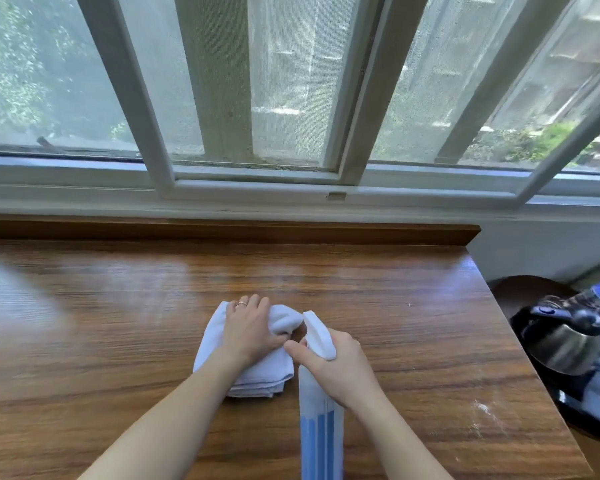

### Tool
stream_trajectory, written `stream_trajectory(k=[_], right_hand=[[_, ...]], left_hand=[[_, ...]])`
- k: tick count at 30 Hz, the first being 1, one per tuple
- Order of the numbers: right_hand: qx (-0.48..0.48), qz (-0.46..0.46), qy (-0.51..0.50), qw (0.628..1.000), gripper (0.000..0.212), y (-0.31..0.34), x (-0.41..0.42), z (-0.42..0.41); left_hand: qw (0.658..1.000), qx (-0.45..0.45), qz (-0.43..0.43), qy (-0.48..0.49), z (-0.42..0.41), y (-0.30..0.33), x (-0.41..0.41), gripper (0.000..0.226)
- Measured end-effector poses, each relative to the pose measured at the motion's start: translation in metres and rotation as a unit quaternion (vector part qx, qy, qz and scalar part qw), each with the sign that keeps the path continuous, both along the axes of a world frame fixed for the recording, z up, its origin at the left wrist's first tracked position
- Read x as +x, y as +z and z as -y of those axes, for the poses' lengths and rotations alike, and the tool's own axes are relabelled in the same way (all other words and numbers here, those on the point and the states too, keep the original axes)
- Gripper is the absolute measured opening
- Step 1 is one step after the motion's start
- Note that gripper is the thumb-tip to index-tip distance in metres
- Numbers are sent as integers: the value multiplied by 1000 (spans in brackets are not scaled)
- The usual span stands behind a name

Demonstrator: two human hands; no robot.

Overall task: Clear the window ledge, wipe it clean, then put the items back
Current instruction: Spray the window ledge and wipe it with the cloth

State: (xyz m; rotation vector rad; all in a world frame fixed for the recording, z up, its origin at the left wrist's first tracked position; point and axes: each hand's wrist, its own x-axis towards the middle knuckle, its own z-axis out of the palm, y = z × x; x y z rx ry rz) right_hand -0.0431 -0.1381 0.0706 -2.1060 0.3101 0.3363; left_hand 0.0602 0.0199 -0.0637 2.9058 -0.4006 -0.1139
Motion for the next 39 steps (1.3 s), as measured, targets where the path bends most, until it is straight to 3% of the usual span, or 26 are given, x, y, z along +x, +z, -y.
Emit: stream_trajectory(k=[7,18,28,32,39], right_hand=[[9,-20,-11,1000,35,-2,9,7],[29,-17,1,999,40,-8,30,15],[30,-33,-7,999,39,-9,42,20],[34,-38,-9,999,33,-8,48,22],[27,-36,-6,999,41,-6,58,25]], left_hand=[[1000,-8,5,16,1,-4,-6,56],[994,-51,95,-32,-9,-15,-56,49],[992,-40,113,-28,-4,-13,-11,49],[997,-9,83,-6,0,-9,26,55],[998,13,48,30,8,-6,83,62]])
